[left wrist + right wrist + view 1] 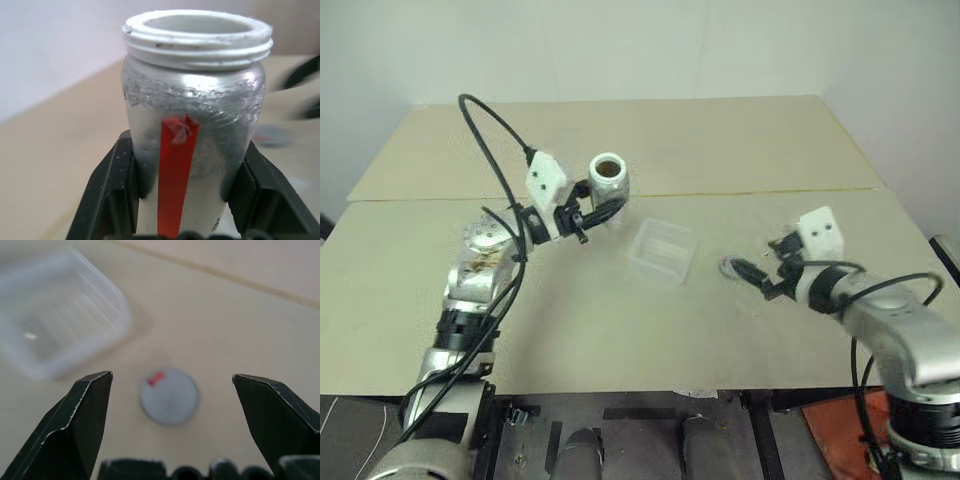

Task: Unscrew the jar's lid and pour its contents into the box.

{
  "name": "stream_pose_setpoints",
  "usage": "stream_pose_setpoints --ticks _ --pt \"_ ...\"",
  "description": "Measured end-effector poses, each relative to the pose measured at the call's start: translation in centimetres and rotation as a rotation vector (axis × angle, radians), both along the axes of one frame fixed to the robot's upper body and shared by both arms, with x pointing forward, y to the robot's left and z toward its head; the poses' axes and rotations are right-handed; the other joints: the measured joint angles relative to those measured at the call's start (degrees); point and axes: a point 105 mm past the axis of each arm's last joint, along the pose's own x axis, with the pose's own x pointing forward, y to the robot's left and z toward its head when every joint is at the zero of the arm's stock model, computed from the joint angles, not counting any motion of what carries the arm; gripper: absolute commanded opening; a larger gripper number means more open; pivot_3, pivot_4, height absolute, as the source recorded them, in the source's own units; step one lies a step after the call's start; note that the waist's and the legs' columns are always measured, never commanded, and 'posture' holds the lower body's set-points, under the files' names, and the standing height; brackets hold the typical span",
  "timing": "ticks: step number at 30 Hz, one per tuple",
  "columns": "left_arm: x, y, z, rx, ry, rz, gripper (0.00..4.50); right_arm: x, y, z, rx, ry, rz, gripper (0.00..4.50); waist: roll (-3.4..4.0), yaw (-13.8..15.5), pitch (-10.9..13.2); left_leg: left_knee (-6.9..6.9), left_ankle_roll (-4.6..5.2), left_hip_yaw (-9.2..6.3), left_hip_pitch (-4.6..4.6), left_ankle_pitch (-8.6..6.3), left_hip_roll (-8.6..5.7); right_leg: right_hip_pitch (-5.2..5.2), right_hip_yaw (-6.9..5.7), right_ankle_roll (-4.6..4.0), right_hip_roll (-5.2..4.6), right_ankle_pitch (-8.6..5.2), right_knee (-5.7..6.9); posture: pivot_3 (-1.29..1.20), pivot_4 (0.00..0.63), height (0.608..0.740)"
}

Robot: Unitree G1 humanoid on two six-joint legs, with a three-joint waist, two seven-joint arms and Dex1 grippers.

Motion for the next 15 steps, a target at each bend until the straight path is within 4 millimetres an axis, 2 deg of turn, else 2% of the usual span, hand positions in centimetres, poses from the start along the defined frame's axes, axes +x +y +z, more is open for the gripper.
stream_pose_setpoints --ticks 2,4,7,10,13,15 --pt "1.4 -0.1 -0.1 0.11 -0.13 0.11 1.93 -0.8 0.8 1.1 0.036 0.013 0.088 4.45 -0.03 0.2 0.0 -0.01 0.02 0.0 0.01 -0.01 0.0 0.02 -0.01 0.0 0.0 0.0 -0.04 0.0 0.15 0.74" --pt "2.5 -0.5 -0.5 0.243 -0.277 0.193 1.93 -1.7 1.9 1.2 0.071 0.041 0.177 4.45 -0.03 0.5 0.0 0.0 0.02 0.01 -0.02 -0.01 -0.01 0.01 0.0 0.02 -0.01 0.01 -0.05 0.0 0.15 0.74" --pt "3.2 -1.6 -1.1 0.444 -0.492 0.239 1.93 -2.1 2.7 1.1 0.059 0.055 0.224 4.45 -0.04 1.1 0.0 0.03 0.02 0.01 -0.11 -0.01 -0.07 -0.03 0.0 0.09 -0.05 0.05 -0.08 0.0 0.15 0.74" --pt "3.7 -3.5 -0.5 0.755 -0.879 0.232 1.93 -2.0 3.3 2.2 0.048 0.023 0.254 4.45 -0.11 1.4 0.0 0.08 0.0 0.0 -0.26 0.0 -0.11 -0.1 0.0 0.16 -0.07 0.1 -0.12 0.0 0.15 0.74" --pt "3.0 -6.5 1.4 0.891 -1.289 0.153 1.93 -2.2 3.7 3.5 0.03 -0.021 0.282 4.45 -0.12 2.2 0.0 0.08 0.0 0.0 -0.42 0.0 -0.11 -0.15 -0.04 0.21 -0.07 0.12 -0.12 0.0 0.15 0.74" --pt "2.4 -7.7 1.6 0.933 -1.427 0.082 1.93 -2.3 3.8 3.5 0.03 -0.021 0.291 4.45 -0.11 2.5 0.0 0.07 0.0 0.01 -0.45 0.0 -0.12 -0.15 -0.04 0.23 -0.09 0.13 -0.1 0.0 0.15 0.74"
